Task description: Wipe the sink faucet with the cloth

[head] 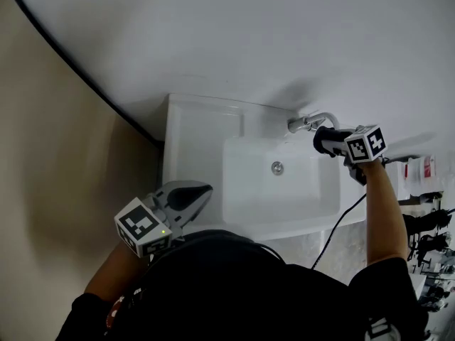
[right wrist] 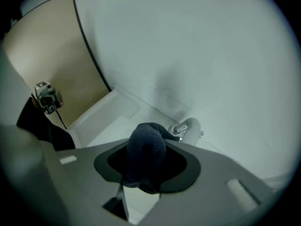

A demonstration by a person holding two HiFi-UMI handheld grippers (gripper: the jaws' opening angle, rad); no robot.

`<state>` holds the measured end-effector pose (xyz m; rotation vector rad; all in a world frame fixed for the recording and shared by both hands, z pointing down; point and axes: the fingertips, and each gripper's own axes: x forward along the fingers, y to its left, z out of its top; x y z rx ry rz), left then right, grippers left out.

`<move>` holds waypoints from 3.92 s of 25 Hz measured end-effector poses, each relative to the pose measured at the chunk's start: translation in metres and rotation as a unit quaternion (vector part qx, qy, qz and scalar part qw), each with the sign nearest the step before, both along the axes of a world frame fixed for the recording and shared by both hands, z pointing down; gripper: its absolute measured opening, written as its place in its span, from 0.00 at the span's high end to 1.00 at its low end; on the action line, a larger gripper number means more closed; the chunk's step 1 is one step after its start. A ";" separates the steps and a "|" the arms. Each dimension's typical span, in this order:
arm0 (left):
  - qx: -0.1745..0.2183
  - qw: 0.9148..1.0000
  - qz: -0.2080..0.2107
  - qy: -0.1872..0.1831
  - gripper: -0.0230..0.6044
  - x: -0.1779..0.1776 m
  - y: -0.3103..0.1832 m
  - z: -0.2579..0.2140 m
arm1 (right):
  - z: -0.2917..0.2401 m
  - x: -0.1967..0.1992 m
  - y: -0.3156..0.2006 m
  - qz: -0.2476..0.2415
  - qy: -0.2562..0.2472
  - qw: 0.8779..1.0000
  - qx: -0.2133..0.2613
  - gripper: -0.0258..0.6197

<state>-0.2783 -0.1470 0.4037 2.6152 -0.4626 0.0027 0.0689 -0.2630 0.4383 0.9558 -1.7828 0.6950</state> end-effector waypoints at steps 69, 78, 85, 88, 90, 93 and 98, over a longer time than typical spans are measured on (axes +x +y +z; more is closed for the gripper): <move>-0.003 1.000 -0.003 -0.018 0.98 0.030 0.012 -0.009 | -0.021 0.049 0.000 0.101 -0.012 0.990 0.102 0.74; 0.012 0.996 -0.062 -0.057 0.98 0.079 0.007 0.002 | -0.004 0.048 0.024 0.072 -0.079 0.982 0.155 0.74; 0.038 0.992 -0.097 -0.069 0.98 0.123 0.008 -0.034 | 0.004 0.050 0.036 0.083 -0.164 0.966 0.184 0.74; 0.036 0.992 -0.096 -0.072 0.98 0.131 0.016 -0.037 | 0.009 0.053 0.037 0.093 -0.185 0.959 0.192 0.74; 0.036 0.992 -0.093 -0.072 0.98 0.130 0.019 -0.034 | 0.013 0.054 0.037 0.104 -0.195 0.956 0.191 0.74; 0.035 0.993 -0.091 -0.066 0.98 0.122 0.019 -0.035 | 0.015 0.055 0.037 0.116 -0.198 0.955 0.190 0.74; 0.022 0.995 -0.083 -0.051 0.98 0.101 0.018 -0.032 | 0.025 0.050 0.047 0.123 -0.194 0.961 0.155 0.74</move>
